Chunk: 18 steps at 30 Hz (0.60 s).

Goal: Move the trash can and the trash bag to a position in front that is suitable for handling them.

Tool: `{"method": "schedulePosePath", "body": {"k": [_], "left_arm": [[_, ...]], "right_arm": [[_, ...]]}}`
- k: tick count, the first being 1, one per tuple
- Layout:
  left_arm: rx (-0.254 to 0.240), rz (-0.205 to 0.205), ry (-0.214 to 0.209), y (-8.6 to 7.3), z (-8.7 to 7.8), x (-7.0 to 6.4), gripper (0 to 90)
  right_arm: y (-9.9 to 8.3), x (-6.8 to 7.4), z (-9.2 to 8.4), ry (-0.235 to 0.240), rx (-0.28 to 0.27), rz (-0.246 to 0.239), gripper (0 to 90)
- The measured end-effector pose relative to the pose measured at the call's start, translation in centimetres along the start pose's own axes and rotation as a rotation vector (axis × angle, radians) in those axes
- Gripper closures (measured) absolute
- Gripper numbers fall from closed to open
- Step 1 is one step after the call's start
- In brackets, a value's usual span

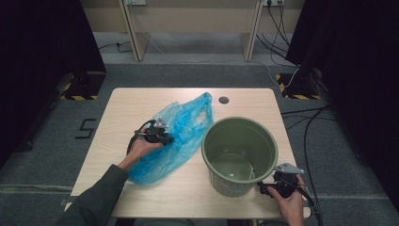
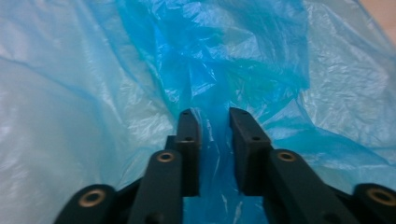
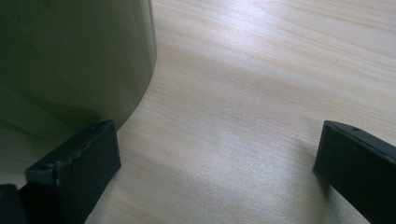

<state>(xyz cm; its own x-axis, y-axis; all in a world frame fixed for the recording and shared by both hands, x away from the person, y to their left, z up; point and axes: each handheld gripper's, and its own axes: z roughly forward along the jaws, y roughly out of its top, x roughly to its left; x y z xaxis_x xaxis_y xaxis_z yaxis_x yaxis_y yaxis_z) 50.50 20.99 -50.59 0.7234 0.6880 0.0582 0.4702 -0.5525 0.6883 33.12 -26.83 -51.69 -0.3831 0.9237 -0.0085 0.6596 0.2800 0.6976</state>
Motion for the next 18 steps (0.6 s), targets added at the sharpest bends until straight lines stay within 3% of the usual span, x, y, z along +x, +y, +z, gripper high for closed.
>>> {"method": "schedulePosePath", "body": {"k": [3,4,6,7,9,12,13,14,16,18], "left_arm": [[-0.014,-0.103,0.060,-0.9,-0.5,2.1,74.0],[-0.020,-0.164,0.110,-1.6,-0.9,3.5,71.7],[-0.030,-0.239,0.140,-2.3,-1.4,4.9,67.1],[-0.029,-0.280,0.150,-2.6,-1.7,5.5,61.6],[-0.027,-0.322,0.134,-2.8,-2.3,5.9,46.0],[-0.042,-0.338,0.126,-3.0,-3.5,6.0,29.5],[-0.066,-0.342,0.116,-3.0,-4.8,5.9,26.7],[-0.066,-0.342,0.116,-3.0,-4.8,5.9,24.8],[-0.096,-0.331,0.080,-2.9,-6.9,5.5,22.4],[-0.097,-0.296,0.061,-3.2,-8.8,4.9,21.5]], "right_arm": [[0.0,0.0,0.0,0.000,0.000,0.000,0.3],[0.0,0.0,0.0,0.000,0.000,0.000,0.3],[0.0,0.0,0.0,0.000,0.000,0.000,0.3],[0.0,0.0,0.0,0.000,0.000,0.000,0.3],[0.0,0.0,0.0,0.000,0.000,0.001,0.3],[0.0,0.0,0.0,0.000,0.000,0.001,0.3],[0.0,0.0,0.0,0.000,0.000,0.001,0.3],[0.0,0.0,0.0,0.000,0.000,0.001,0.3],[0.0,0.0,0.0,0.000,0.000,0.000,0.3],[0.0,0.0,0.0,0.000,0.000,0.000,0.3]]}}
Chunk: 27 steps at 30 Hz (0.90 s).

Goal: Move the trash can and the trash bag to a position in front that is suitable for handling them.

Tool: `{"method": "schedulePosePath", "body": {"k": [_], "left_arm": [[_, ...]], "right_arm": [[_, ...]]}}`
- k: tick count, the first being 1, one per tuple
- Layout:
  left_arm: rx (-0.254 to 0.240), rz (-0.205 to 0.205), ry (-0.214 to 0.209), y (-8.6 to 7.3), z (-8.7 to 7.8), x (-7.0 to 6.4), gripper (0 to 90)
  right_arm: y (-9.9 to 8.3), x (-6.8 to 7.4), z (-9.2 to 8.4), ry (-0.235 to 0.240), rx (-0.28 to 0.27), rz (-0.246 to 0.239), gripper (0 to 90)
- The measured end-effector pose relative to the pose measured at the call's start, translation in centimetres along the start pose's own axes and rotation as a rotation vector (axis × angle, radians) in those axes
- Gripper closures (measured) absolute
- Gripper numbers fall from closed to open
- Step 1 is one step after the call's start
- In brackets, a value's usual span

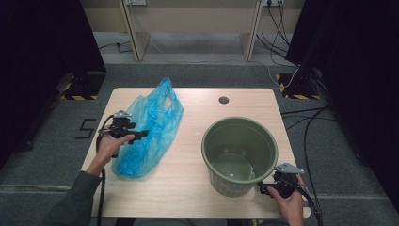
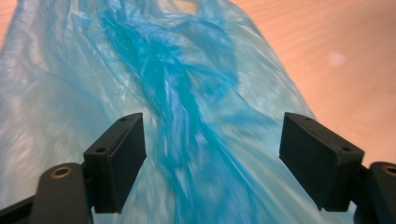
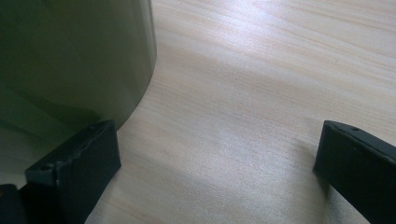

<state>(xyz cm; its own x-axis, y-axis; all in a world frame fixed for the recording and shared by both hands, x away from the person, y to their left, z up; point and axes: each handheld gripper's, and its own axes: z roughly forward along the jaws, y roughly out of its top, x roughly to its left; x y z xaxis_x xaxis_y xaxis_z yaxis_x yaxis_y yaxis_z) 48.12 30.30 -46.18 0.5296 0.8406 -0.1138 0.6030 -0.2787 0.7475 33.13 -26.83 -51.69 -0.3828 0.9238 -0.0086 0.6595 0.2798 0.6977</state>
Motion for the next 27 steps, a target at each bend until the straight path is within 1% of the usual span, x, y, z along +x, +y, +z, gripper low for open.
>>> {"method": "schedulePosePath", "body": {"k": [1,3,4,5,7,8,9,10,11,12,13,14,15,16,17,18,19,20,21,22,23,24,25,26,27], "left_arm": [[0.005,0.022,-0.001,-0.9,-1.6,-0.5,19.8],[0.023,0.057,-0.010,-2.4,-2.6,-1.2,17.7],[0.023,0.057,-0.010,-2.4,-2.6,-1.2,17.7],[0.048,0.101,-0.044,-4.0,-2.9,-2.0,17.8],[0.060,0.146,-0.102,-5.5,-2.9,-2.6,18.7],[0.083,0.162,-0.120,-6.4,-2.6,-2.9,21.2],[0.103,0.185,-0.116,-6.9,-2.2,-3.1,20.9],[0.103,0.185,-0.116,-6.9,-2.2,-3.1,18.9],[0.123,0.206,-0.105,-7.2,-1.8,-3.2,18.9],[0.129,0.209,-0.092,-7.4,-1.5,-3.2,18.7],[0.118,0.193,-0.075,-7.2,-0.9,-3.4,18.7],[0.118,0.193,-0.075,-7.2,-0.9,-3.4,18.9],[0.124,0.175,-0.052,-6.8,-0.1,-3.7,19.5],[0.131,0.179,-0.038,-6.6,0.3,-3.9,19.7],[0.136,0.174,-0.024,-6.3,0.9,-4.1,19.7],[0.136,0.174,-0.024,-6.3,0.9,-4.1,19.8],[0.134,0.134,-0.005,-5.9,1.7,-4.1,18.9],[0.121,0.112,0.022,-5.5,2.2,-4.1,18.7],[0.119,0.097,0.035,-5.2,2.4,-3.9,20.8],[0.119,0.097,0.035,-5.2,2.4,-3.9,21.3],[0.110,0.065,0.063,-4.8,2.9,-3.5,21.6],[0.101,0.048,0.072,-4.7,3.1,-3.3,21.7],[0.102,0.046,0.079,-4.5,3.3,-3.0,21.8],[0.102,0.046,0.079,-4.5,3.3,-3.0,21.5],[0.097,0.033,0.093,-4.2,3.5,-2.4,21.7]], "right_arm": [[0.0,0.0,0.0,0.000,0.000,0.001,0.3],[0.0,0.0,0.0,0.000,0.000,0.001,0.3],[0.0,0.0,0.0,0.000,0.000,0.001,0.3],[0.0,0.0,0.0,0.000,0.000,0.001,0.3],[0.0,0.0,0.0,0.000,0.001,0.000,0.3],[0.0,0.0,0.0,0.000,0.000,0.001,0.3],[0.0,0.0,0.0,0.000,0.001,0.001,0.3],[0.0,0.0,0.0,0.000,0.001,0.001,0.3],[0.0,0.0,0.0,0.000,0.000,0.001,0.3],[0.0,0.0,0.0,0.001,0.003,0.001,0.3],[0.0,0.0,0.0,0.000,0.002,0.001,0.3],[0.0,0.0,0.0,0.000,0.002,0.001,0.3],[0.0,0.0,0.0,-0.001,0.001,0.003,0.3],[0.0,0.0,0.0,-0.001,0.001,0.005,0.3],[0.1,0.0,0.0,-0.001,0.001,0.005,0.3],[0.1,0.0,0.0,0.000,0.001,0.005,0.3],[0.1,0.0,0.0,0.000,0.001,0.005,0.3],[0.1,0.0,0.0,-0.001,0.001,0.005,0.3],[0.1,0.0,0.0,-0.001,0.001,0.006,0.3],[0.0,0.0,0.0,0.000,0.001,0.005,0.3],[0.1,0.0,0.0,0.000,0.001,0.005,0.3],[0.1,0.0,0.0,0.000,0.001,0.006,0.3],[0.1,0.0,0.0,0.000,0.001,0.005,0.2],[0.1,0.0,0.0,0.000,0.001,0.005,0.3],[0.1,0.0,0.0,0.000,0.001,0.005,0.3]]}}
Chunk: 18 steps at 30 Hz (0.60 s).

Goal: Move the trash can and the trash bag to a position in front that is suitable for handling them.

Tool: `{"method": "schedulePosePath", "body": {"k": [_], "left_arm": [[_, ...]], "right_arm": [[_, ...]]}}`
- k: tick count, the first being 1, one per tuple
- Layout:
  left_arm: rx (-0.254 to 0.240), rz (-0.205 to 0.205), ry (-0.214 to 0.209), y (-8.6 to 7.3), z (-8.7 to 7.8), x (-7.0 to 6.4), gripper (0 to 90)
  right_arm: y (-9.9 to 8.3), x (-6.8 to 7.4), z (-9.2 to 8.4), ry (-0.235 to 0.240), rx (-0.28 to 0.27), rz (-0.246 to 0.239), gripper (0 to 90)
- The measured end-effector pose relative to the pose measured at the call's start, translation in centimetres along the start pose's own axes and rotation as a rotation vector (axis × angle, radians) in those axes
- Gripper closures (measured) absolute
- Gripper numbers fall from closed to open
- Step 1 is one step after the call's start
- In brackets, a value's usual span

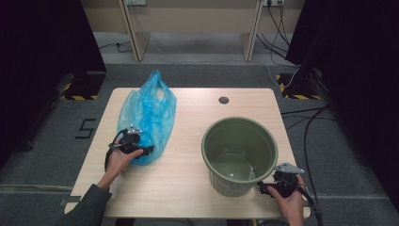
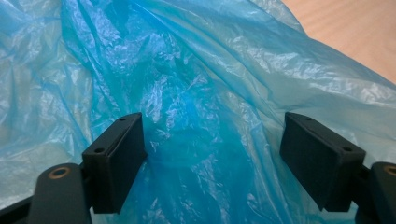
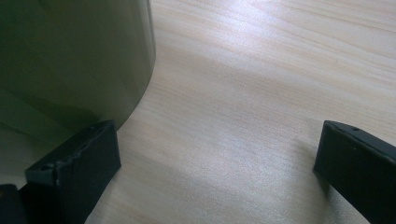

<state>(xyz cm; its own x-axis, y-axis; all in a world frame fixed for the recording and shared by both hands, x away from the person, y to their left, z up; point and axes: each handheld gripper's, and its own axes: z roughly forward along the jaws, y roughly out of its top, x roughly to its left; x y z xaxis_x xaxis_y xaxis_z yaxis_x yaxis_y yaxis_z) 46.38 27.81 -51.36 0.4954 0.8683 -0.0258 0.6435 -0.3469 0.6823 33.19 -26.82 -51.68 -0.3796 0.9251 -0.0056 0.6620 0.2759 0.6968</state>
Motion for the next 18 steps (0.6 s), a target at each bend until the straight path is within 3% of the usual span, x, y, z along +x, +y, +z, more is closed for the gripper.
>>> {"method": "schedulePosePath", "body": {"k": [2,4,9,10,11,13,14,16,17,18], "left_arm": [[-0.017,-0.019,0.001,0.1,0.1,0.5,21.4],[-0.052,-0.049,-0.030,0.2,-0.3,0.7,19.7],[-0.140,-0.061,-0.086,0.5,-2.6,0.3,18.5],[-0.171,-0.051,-0.114,0.3,-3.8,-0.4,17.9],[-0.171,-0.051,-0.114,0.3,-3.8,-0.4,17.9],[-0.209,-0.052,-0.176,-0.3,-4.9,-1.6,17.8],[-0.223,-0.032,-0.205,-1.0,-5.5,-2.7,17.9],[-0.228,-0.021,-0.206,-1.3,-5.7,-3.3,17.9],[-0.233,-0.019,-0.215,-1.6,-5.8,-3.7,17.9],[-0.232,-0.016,-0.240,-2.0,-5.8,-4.6,17.9]], "right_arm": [[0.0,0.0,0.0,0.000,0.000,0.000,0.2],[0.0,0.0,0.0,0.000,0.000,0.001,0.3],[0.0,-0.1,0.0,0.000,-0.003,-0.008,0.3],[0.0,0.0,-0.1,-0.009,-0.005,0.004,3.5],[0.0,0.0,-0.1,-0.009,-0.005,0.004,3.5],[-0.2,-0.1,-0.4,-0.015,-0.042,0.013,20.3],[-0.4,-0.1,-0.9,-0.028,-0.052,0.078,18.2],[-0.5,0.0,-1.1,-0.027,-0.050,0.091,14.3],[-0.7,0.4,-1.8,-0.038,-0.059,0.085,19.6],[-0.7,0.6,-2.0,-0.043,-0.064,0.083,18.8]]}}
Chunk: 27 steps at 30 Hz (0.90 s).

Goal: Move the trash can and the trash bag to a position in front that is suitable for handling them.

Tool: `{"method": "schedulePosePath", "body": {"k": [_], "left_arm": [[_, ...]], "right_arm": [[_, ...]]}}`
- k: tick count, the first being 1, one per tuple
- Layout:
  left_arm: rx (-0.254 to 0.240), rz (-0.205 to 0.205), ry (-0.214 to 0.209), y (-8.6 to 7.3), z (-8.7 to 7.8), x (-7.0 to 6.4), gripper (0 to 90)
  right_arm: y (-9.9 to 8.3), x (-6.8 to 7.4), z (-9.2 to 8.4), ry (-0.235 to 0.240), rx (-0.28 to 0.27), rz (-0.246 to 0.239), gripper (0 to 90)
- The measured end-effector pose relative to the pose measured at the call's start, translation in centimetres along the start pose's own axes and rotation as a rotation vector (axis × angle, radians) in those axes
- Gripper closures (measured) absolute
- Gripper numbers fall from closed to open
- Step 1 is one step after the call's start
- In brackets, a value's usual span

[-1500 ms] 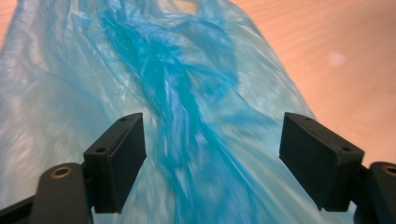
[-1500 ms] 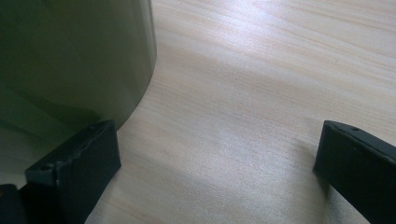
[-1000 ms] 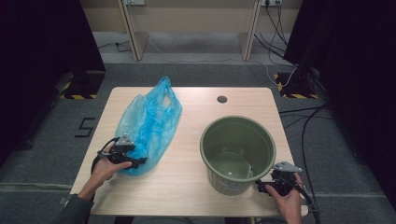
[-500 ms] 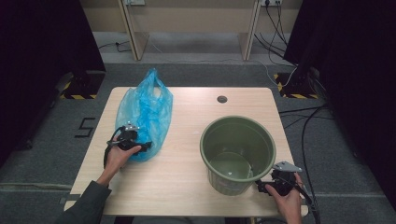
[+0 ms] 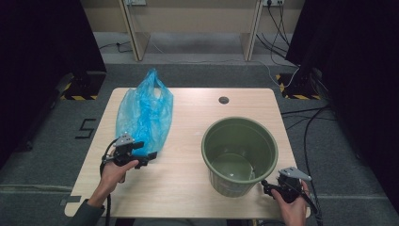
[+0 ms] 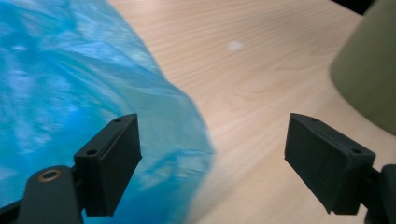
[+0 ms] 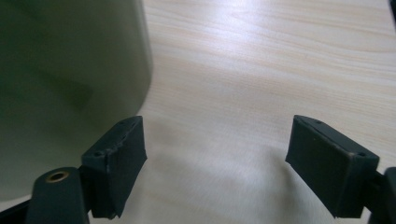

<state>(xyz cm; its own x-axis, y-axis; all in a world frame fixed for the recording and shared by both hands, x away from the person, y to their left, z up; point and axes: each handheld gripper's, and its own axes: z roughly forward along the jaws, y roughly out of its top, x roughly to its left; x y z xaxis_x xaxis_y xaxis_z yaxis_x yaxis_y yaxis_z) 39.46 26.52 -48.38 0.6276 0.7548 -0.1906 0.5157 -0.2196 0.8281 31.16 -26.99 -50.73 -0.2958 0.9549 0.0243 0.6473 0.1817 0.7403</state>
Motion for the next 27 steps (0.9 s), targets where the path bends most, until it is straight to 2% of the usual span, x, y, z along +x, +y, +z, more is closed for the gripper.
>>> {"method": "schedulePosePath", "body": {"k": [1,3,4,8,9,10,11,12,15,16,17,18,20,21,23,27], "left_arm": [[0.000,0.000,0.000,0.0,0.0,0.0,17.9],[0.023,0.025,-0.025,-0.1,0.4,-0.7,17.9],[0.029,0.034,-0.030,-0.1,0.9,-1.1,17.9],[0.037,0.044,-0.037,0.0,1.9,-1.7,17.9],[0.043,0.048,-0.044,0.0,2.1,-2.0,17.9],[0.048,0.055,-0.059,0.1,2.5,-2.5,17.9],[0.048,0.055,-0.059,0.1,2.5,-2.5,17.9],[0.056,0.068,-0.076,0.2,2.9,-3.2,17.9],[0.060,0.079,-0.083,0.3,3.1,-3.7,17.9],[0.063,0.090,-0.089,0.3,3.1,-4.1,17.9],[0.063,0.090,-0.089,0.3,3.1,-4.1,17.9],[0.061,0.106,-0.087,0.3,2.7,-4.5,17.9],[0.054,0.112,-0.081,0.4,2.4,-4.6,17.9],[0.059,0.132,-0.054,0.4,1.9,-4.5,17.9],[0.069,0.146,-0.019,0.2,1.7,-4.1,17.9],[0.108,0.116,0.016,-0.5,1.8,-2.5,19.9]], "right_arm": [[0.0,0.0,0.0,0.000,0.000,0.000,18.8],[0.0,0.6,-0.8,0.005,-0.006,0.001,17.8],[0.1,1.1,-1.3,0.009,-0.024,-0.005,17.8],[0.4,1.9,-1.7,0.009,-0.038,-0.025,20.6],[0.6,2.1,-1.7,-0.003,-0.037,-0.033,20.6],[0.7,2.4,-1.5,-0.013,-0.032,-0.018,21.2],[0.7,2.4,-1.5,-0.013,-0.032,-0.018,21.2],[1.0,2.8,-1.2,-0.011,-0.036,-0.020,21.8],[1.3,3.4,-0.9,-0.016,-0.041,-0.021,21.9],[1.8,4.1,-0.3,-0.018,-0.044,-0.039,21.9],[1.8,4.1,-0.3,-0.018,-0.044,-0.039,21.9],[2.4,4.7,0.3,-0.016,-0.040,-0.067,21.9],[2.7,5.0,0.6,-0.015,-0.037,-0.076,21.9],[3.2,5.4,1.1,-0.004,-0.035,-0.090,21.9],[3.5,5.7,1.5,0.002,-0.031,-0.093,21.9],[4.0,6.1,1.9,0.000,-0.031,-0.091,21.9]]}}
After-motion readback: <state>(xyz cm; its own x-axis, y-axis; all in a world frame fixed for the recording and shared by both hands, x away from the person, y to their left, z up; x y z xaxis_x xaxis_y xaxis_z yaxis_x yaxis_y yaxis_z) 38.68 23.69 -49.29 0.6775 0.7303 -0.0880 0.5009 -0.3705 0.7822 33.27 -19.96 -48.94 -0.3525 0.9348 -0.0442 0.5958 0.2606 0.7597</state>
